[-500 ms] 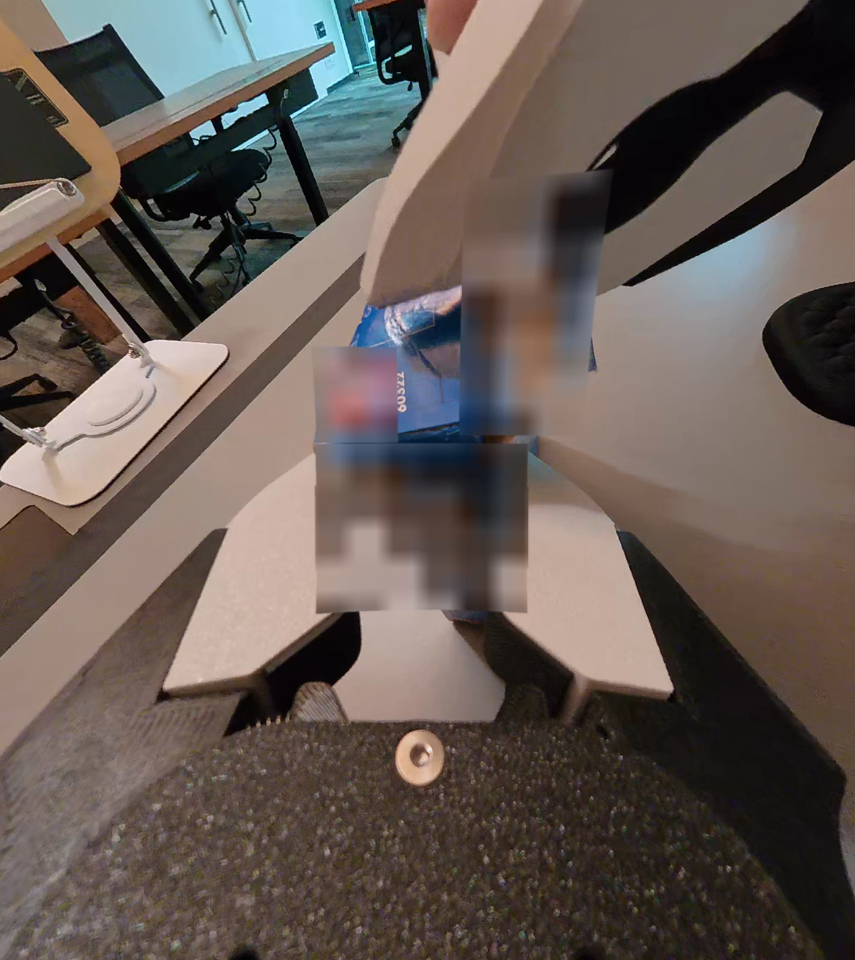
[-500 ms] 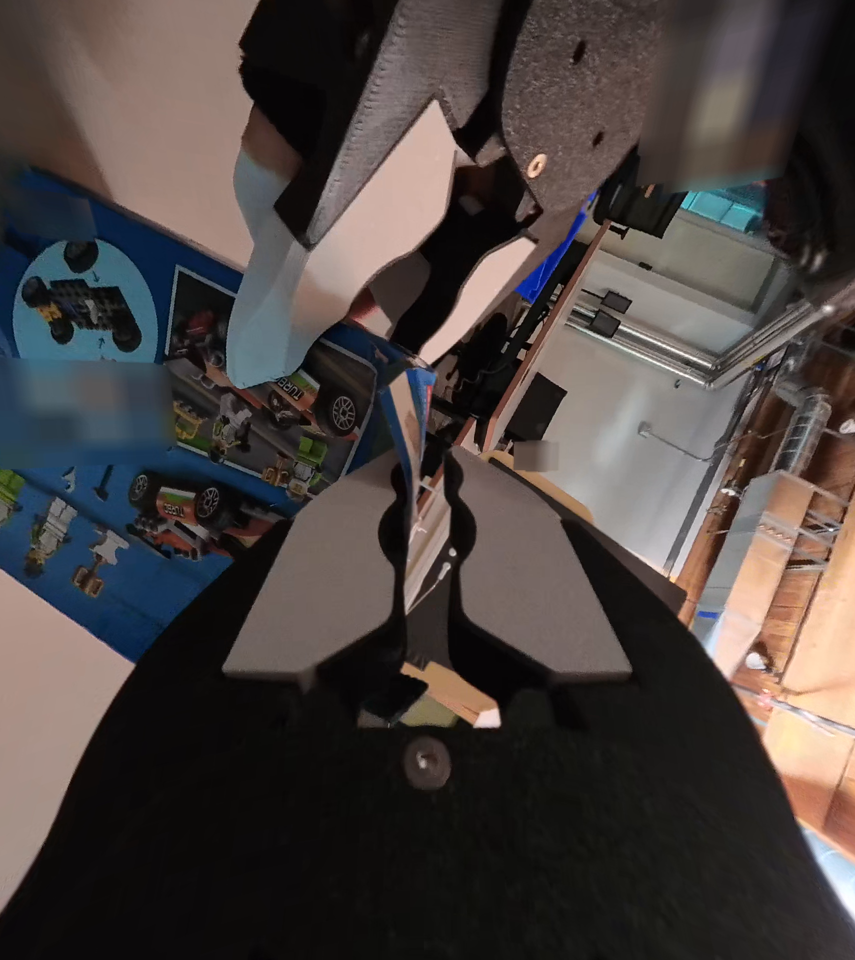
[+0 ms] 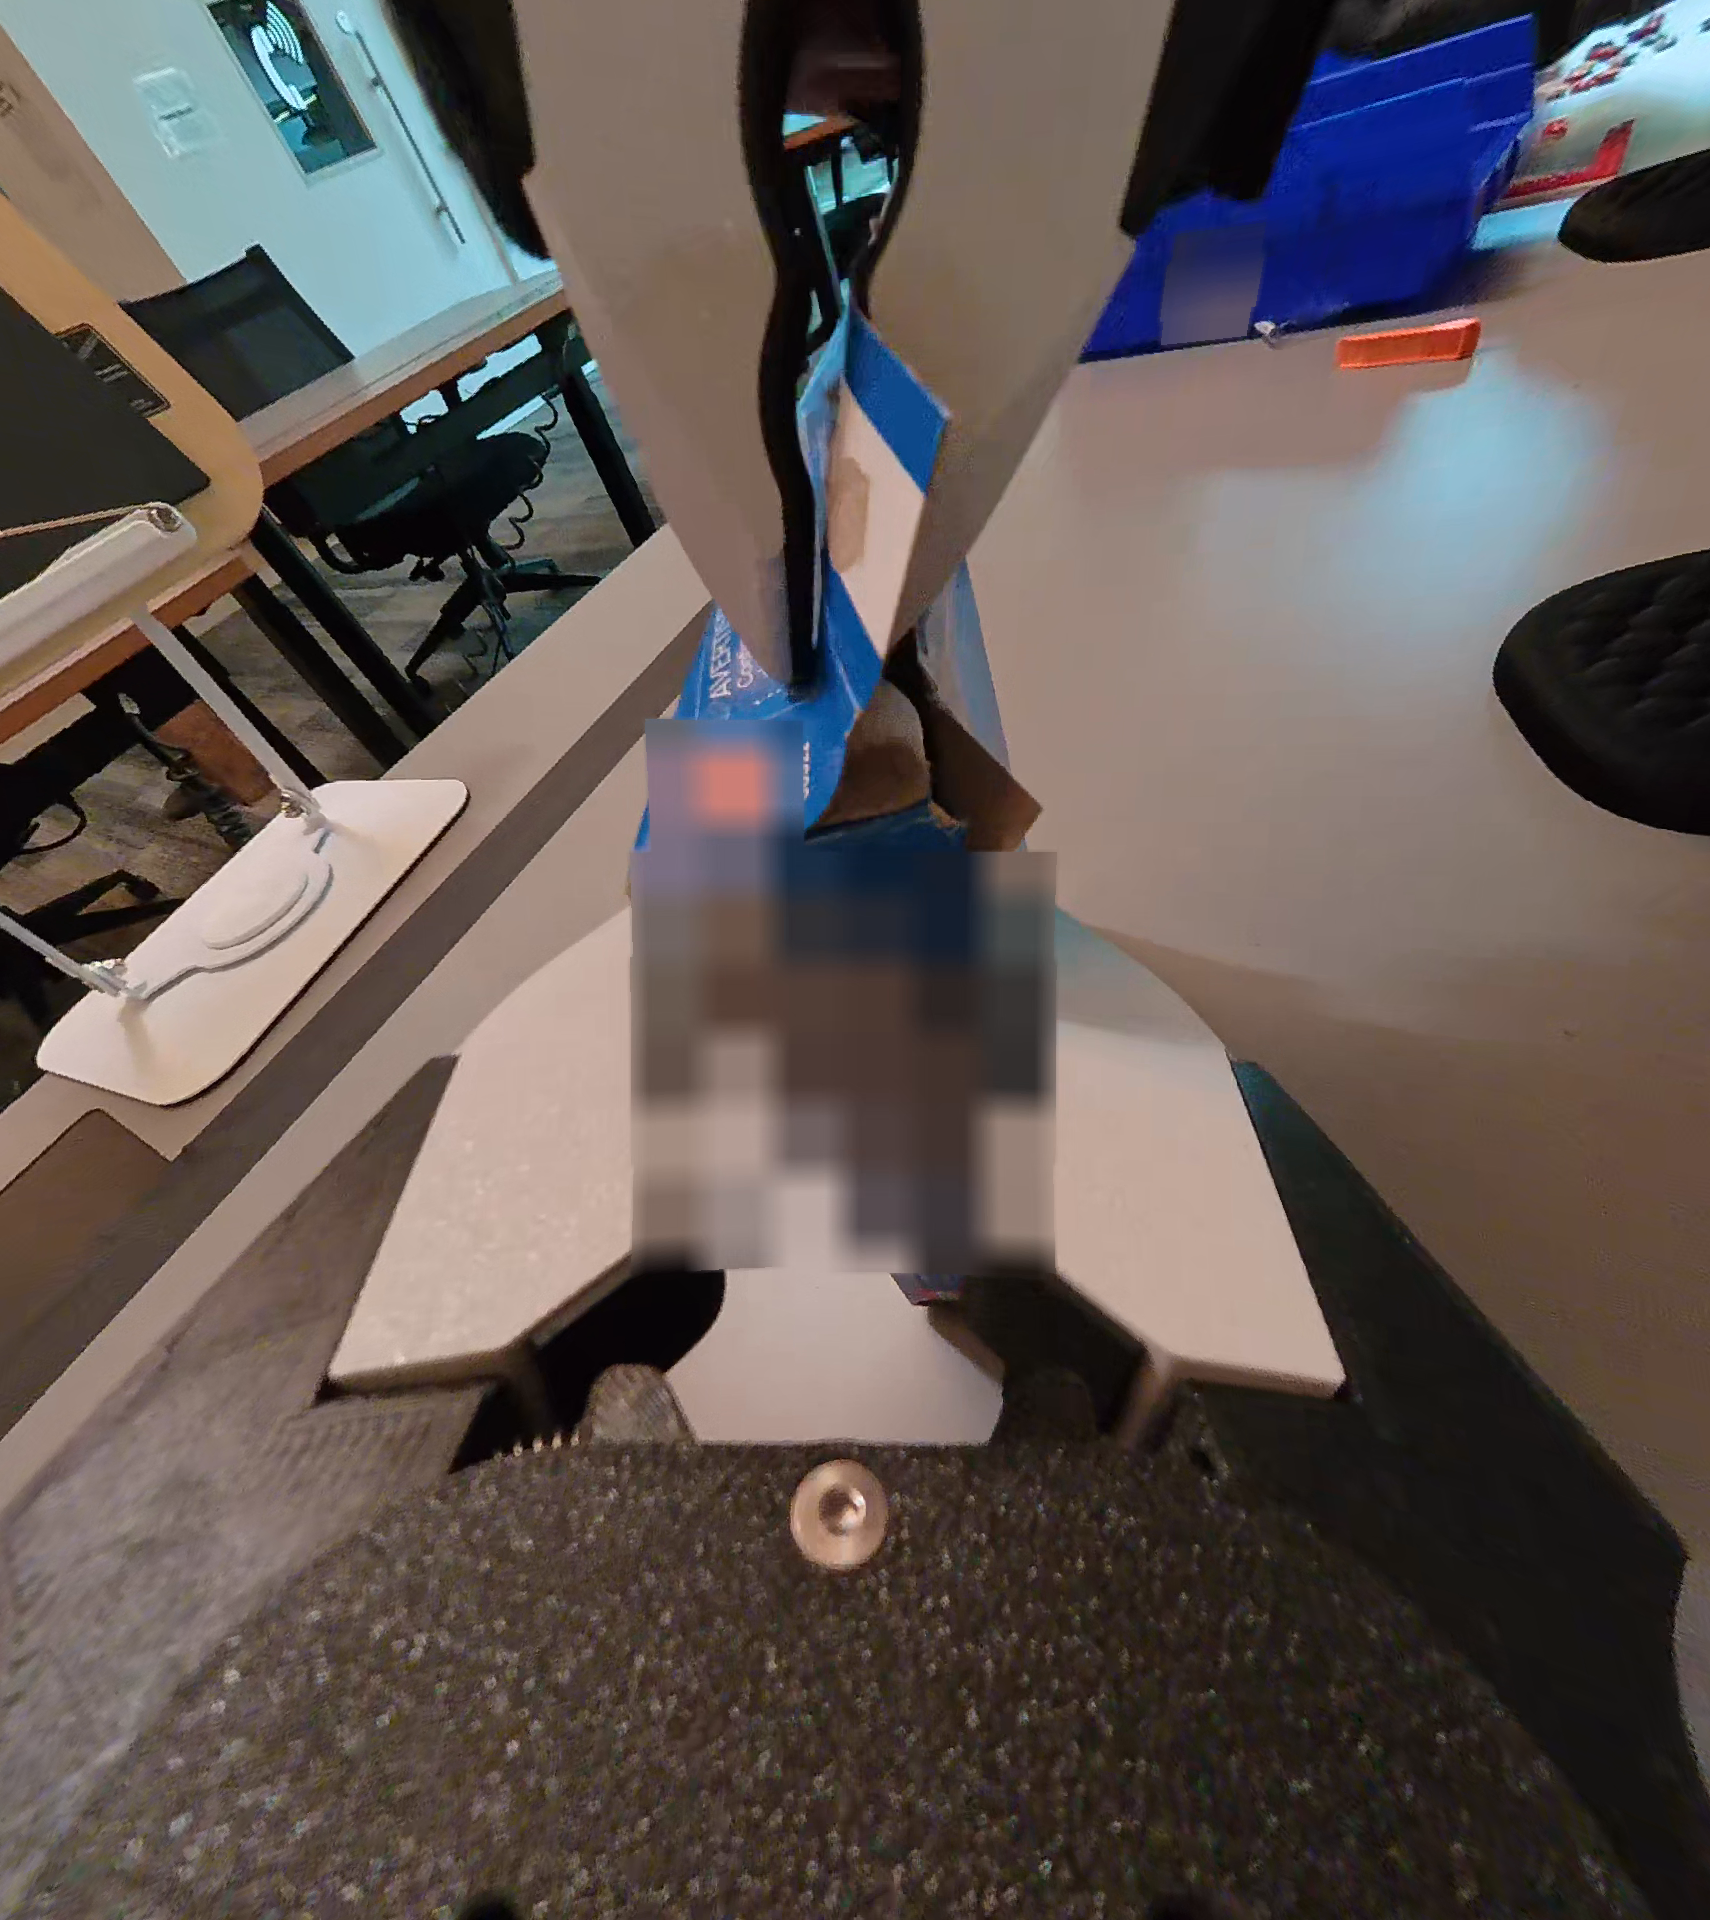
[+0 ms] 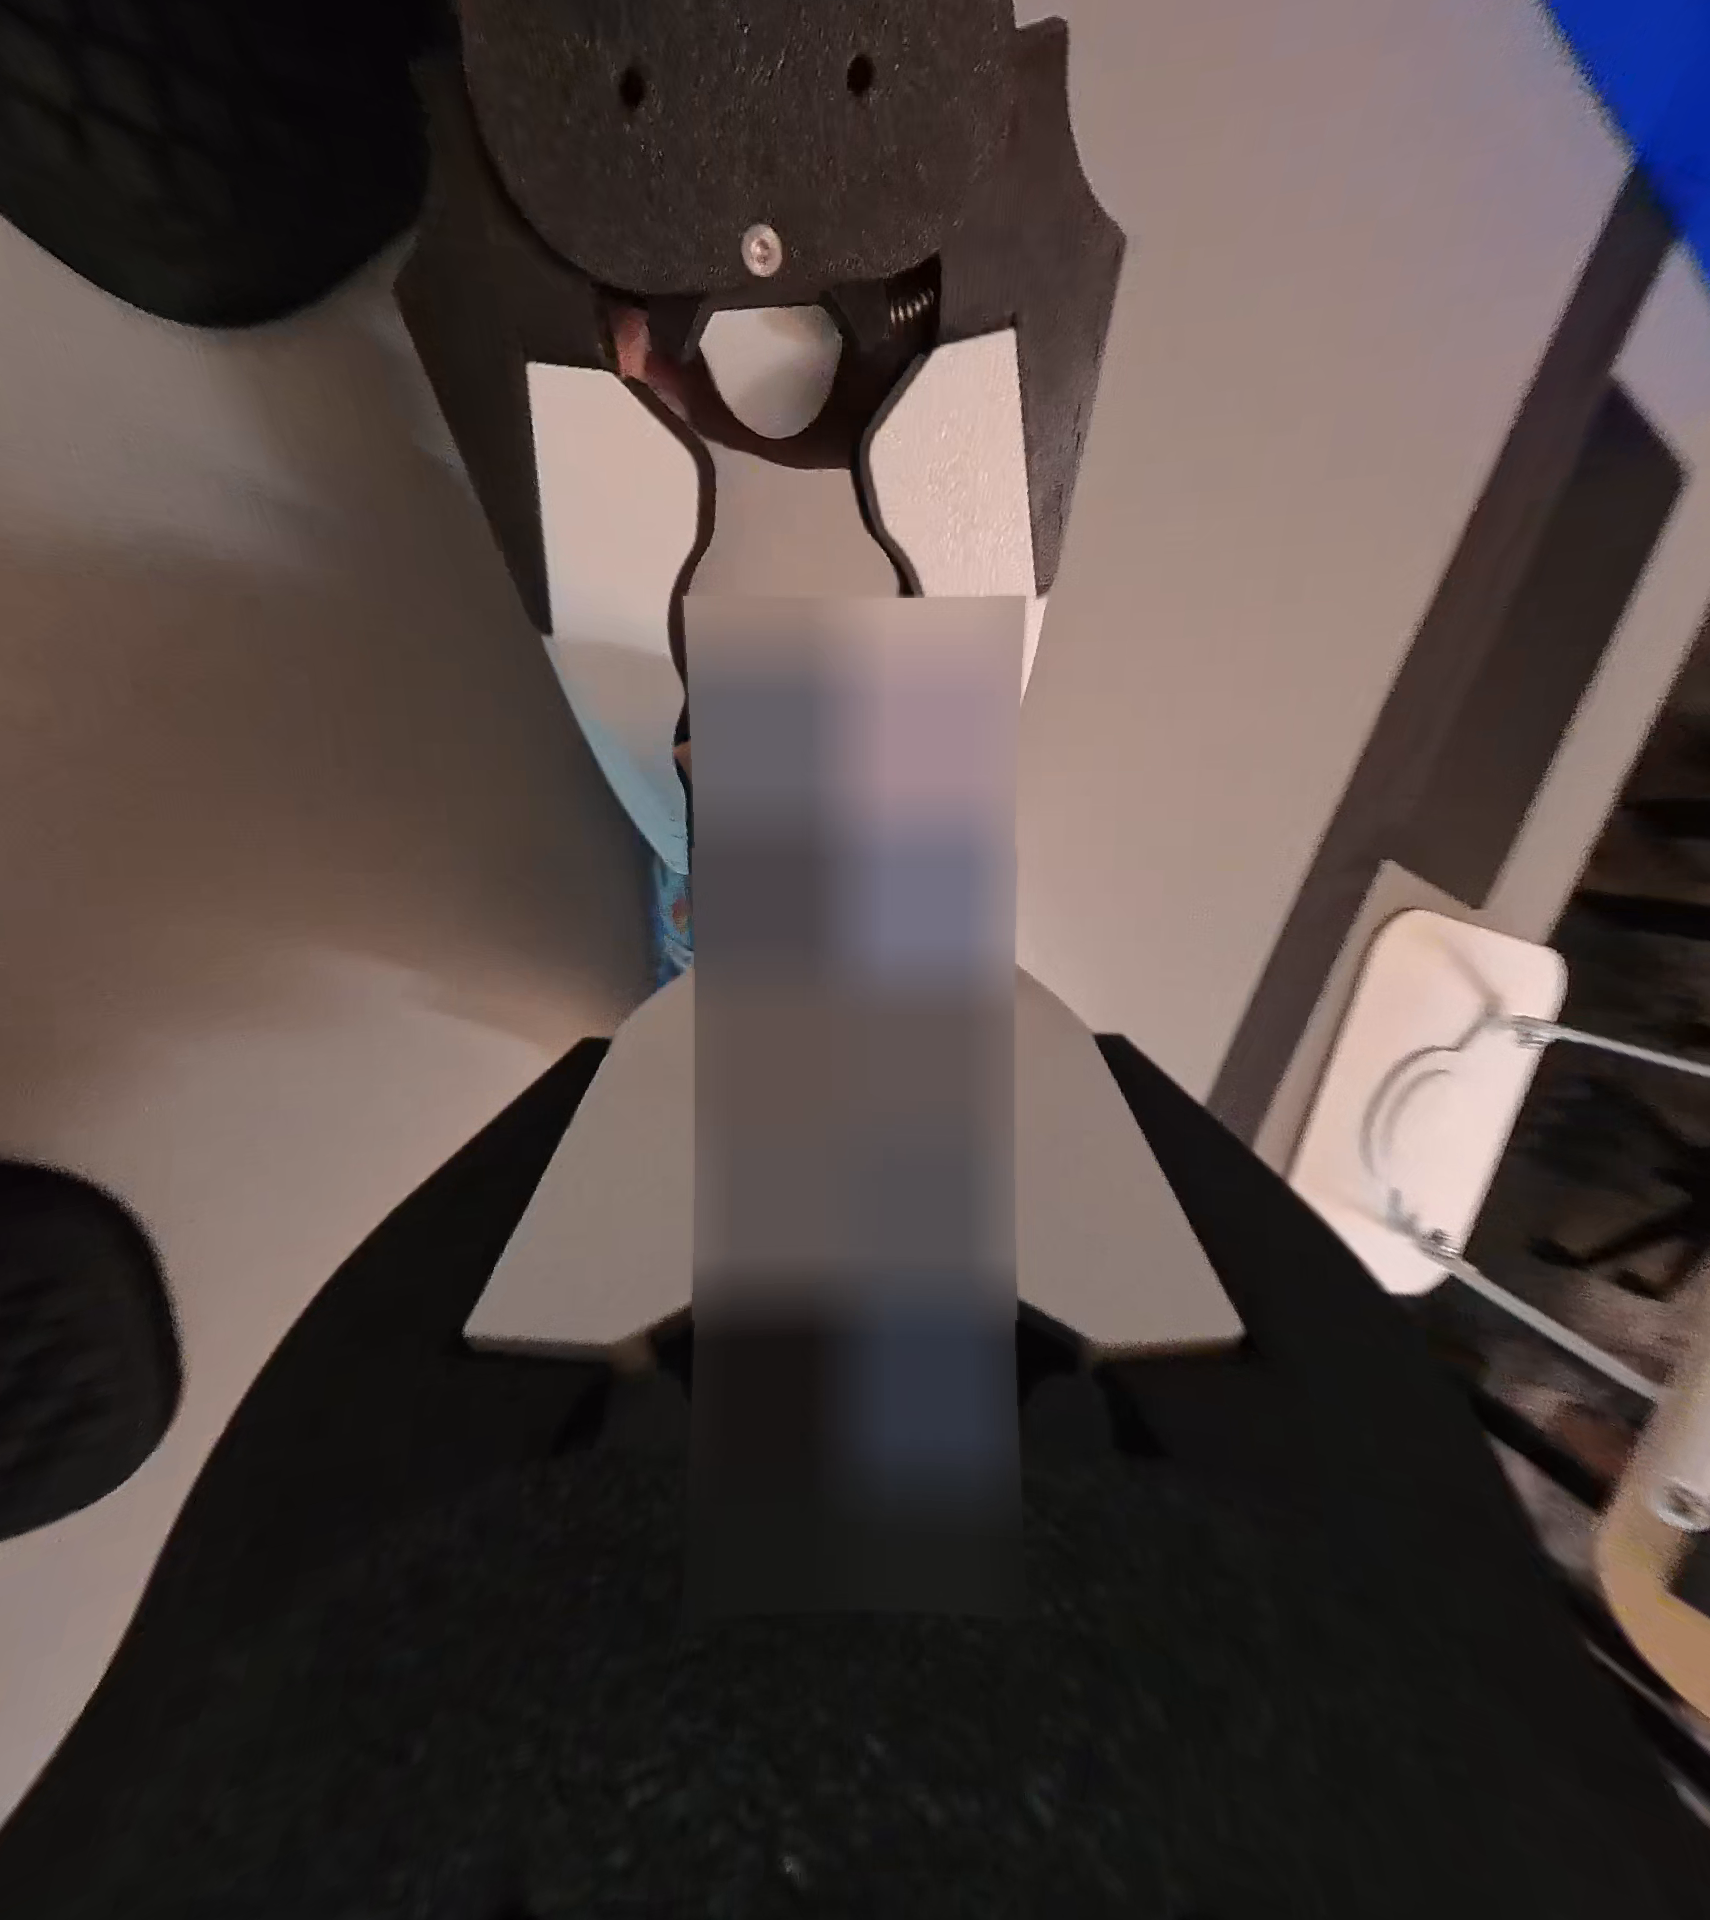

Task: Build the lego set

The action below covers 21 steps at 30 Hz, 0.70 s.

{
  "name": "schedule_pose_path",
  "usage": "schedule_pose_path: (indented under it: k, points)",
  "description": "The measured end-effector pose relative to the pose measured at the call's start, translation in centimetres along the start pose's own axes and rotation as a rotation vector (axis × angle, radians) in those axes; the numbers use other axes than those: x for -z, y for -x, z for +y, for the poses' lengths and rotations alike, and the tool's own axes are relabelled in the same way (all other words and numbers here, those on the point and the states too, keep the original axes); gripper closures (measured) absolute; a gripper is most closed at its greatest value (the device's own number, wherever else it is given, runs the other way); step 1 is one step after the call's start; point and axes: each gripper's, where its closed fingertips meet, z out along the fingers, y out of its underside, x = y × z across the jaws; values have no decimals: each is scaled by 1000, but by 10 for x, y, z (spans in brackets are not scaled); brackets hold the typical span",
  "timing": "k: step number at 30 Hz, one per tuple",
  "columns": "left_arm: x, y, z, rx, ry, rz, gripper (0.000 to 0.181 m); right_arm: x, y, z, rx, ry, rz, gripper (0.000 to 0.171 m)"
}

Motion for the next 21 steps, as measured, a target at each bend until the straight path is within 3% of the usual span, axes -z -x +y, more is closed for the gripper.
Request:
schedule_pose_path:
  k: [7,16,19,21]
  points:
    - [1,-2,-1,0,-14,35,125,4,2,-3,-119,36,-248,169]
    - [5,2,3,50,-34,69,126,2,-6,-8,40,52,-53,162]
    - [6,0,1,41,-42,89,126,6,-9,-4,27,53,-53,154]
    - [6,-2,0,23,-49,106,127,7,-6,-4,37,64,-81,159]
